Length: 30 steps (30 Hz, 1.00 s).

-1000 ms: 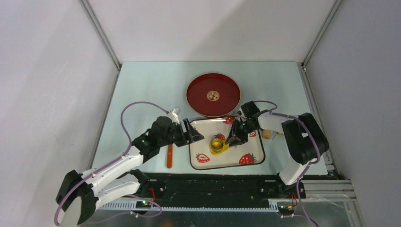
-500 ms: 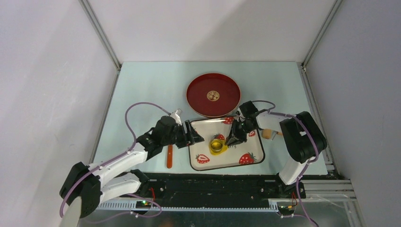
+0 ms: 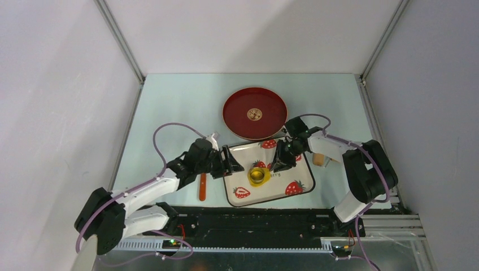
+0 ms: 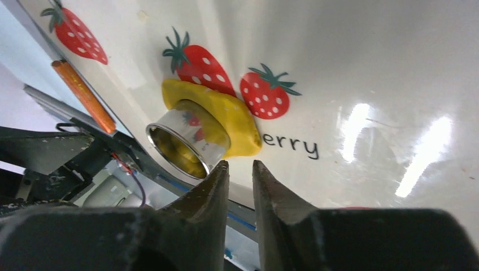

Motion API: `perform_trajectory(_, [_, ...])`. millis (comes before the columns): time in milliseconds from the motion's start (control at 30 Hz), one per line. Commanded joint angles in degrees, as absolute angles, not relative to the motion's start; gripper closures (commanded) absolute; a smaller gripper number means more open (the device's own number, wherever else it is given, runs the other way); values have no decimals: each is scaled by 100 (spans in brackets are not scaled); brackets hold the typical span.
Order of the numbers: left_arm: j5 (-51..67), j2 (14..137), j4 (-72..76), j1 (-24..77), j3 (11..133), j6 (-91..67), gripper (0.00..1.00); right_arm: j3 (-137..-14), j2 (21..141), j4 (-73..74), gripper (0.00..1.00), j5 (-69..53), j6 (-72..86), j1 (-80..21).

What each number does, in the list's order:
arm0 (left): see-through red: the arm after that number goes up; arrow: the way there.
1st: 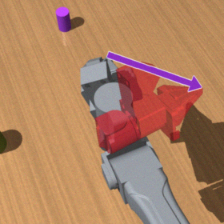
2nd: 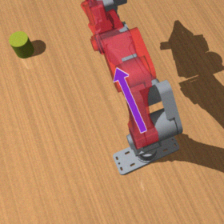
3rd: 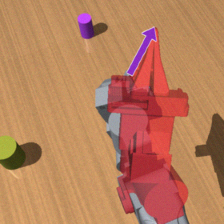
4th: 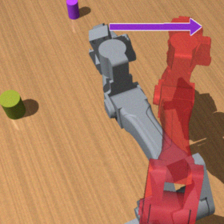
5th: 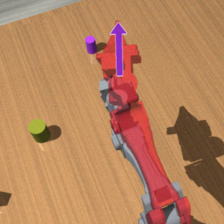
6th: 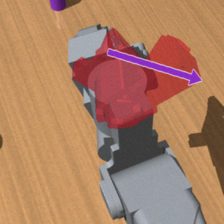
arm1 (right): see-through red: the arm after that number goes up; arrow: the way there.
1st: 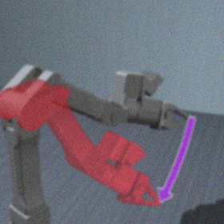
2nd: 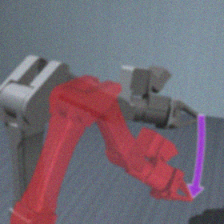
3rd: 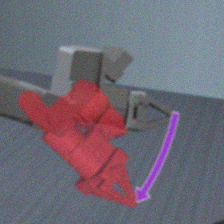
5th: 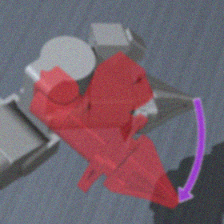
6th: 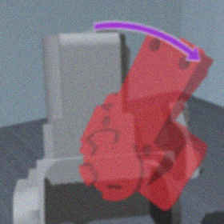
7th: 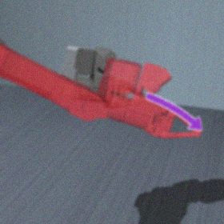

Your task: Roll out the dumpling wrappers from the dough

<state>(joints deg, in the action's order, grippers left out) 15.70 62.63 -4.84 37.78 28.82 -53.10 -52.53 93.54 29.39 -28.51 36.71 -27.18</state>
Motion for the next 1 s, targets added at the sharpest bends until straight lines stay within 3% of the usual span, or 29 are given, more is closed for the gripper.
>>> perform_trajectory(0, [1540, 6468, -462, 3741, 2811, -5311, 30, -5414, 9112, 3344, 71, -2419, 3481, -2691])
perform_trajectory(867, [1548, 7368, -496, 3740, 2867, -5317, 34, -5414, 10309, 2183, 70, -3244, 3594, -2601])
perform_trajectory(967, [1531, 7449, -495, 3737, 2880, -5317, 34, -5413, 10354, 2217, 76, -3194, 3583, -2601])
